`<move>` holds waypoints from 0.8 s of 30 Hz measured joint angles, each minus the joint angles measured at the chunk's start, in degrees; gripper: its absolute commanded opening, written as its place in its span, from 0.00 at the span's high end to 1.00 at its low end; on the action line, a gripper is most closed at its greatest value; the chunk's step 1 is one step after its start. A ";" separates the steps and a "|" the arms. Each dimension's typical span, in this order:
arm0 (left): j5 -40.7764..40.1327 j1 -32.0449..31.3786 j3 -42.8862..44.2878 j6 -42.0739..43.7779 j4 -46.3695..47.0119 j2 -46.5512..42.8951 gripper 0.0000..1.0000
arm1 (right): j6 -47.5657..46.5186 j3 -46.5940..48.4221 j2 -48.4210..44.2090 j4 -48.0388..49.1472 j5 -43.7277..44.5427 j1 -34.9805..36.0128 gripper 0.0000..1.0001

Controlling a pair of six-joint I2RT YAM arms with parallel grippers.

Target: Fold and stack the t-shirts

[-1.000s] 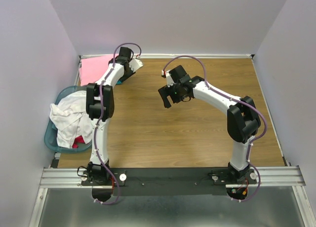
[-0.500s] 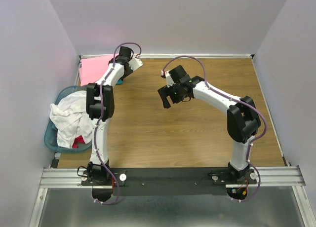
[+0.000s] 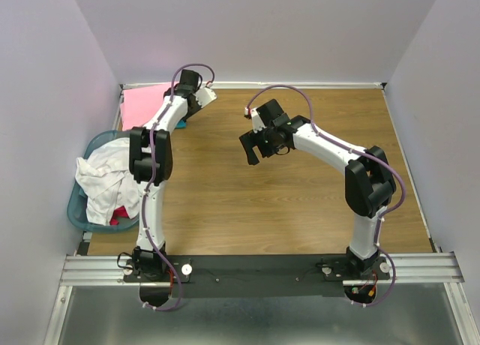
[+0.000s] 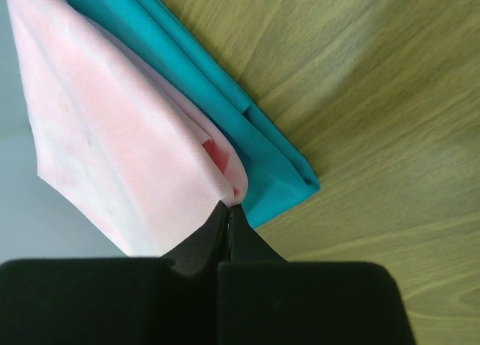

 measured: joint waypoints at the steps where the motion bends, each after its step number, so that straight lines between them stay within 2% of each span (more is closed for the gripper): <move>1: 0.00 0.00 -0.17 0.04 -0.02 -0.31 1.00 | 0.00 0.00 0.00 0.00 -0.07 0.00 0.00; 18: 0.57 0.00 -6.19 0.90 -1.01 -4.70 0.99 | 0.02 0.00 0.00 -0.02 -0.44 0.00 0.00; 19: 0.72 0.00 -6.75 0.92 -0.92 -4.70 0.94 | 0.02 0.00 0.04 0.00 -0.44 0.00 0.00; 20: 0.79 0.00 -7.15 0.92 -0.94 -4.70 0.79 | 0.02 0.00 0.07 -0.02 -0.44 0.00 0.00; 24: 2.29 0.07 -8.46 0.92 -1.20 -4.66 0.61 | 0.02 0.00 0.39 -0.02 -0.44 0.00 0.00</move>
